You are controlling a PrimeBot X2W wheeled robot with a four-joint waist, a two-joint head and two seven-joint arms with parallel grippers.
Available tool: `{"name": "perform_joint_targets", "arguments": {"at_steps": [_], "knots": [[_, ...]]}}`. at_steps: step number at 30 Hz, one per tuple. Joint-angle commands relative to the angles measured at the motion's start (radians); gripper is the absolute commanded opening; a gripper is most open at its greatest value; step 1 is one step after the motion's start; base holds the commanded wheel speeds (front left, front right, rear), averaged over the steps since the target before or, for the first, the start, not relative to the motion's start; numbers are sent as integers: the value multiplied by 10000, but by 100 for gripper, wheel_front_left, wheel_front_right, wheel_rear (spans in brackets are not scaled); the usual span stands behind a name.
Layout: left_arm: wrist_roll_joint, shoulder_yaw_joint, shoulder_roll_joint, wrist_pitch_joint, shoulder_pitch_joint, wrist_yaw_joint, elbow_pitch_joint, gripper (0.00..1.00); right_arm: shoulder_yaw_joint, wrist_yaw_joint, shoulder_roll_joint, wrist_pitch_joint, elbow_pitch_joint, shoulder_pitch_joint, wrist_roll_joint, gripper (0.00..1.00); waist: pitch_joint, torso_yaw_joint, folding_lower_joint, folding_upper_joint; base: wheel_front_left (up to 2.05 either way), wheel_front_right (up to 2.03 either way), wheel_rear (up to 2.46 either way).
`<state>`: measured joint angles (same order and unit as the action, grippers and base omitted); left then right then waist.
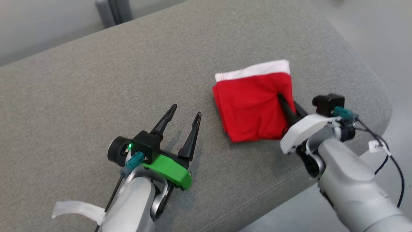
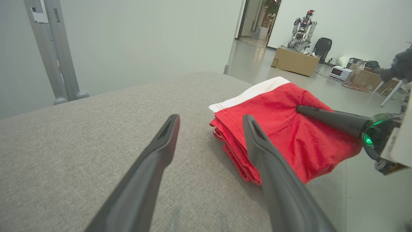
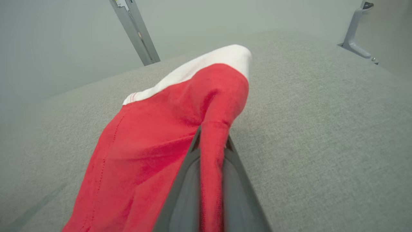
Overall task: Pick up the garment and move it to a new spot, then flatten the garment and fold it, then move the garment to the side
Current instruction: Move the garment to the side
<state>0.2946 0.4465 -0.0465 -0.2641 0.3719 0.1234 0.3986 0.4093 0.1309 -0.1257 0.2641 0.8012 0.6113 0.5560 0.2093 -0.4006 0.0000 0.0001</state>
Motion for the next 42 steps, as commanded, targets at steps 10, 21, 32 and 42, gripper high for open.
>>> {"name": "perform_joint_targets", "arguments": {"at_steps": [10,21,32,42], "knots": [[-553,282,-74,-3,816,57,-732,100,-803,-4,-1770,2,1365,2701,-816,0,2388,2162,0,-1,0,0,0],[-769,96,-64,-2,753,73,-1116,100,-1783,-4,-3224,2,2907,3746,-990,0,3111,2947,0,-1,0,0,0],[-880,-72,-65,-2,615,86,-1110,100,-4270,-6,-4216,2,3292,3459,-2731,0,3052,2891,0,-1,0,0,0],[-786,0,-67,-2,582,84,-950,100,-6049,-6,-3652,2,3063,3241,-4385,0,2876,2856,0,-1,0,0,0]]}}
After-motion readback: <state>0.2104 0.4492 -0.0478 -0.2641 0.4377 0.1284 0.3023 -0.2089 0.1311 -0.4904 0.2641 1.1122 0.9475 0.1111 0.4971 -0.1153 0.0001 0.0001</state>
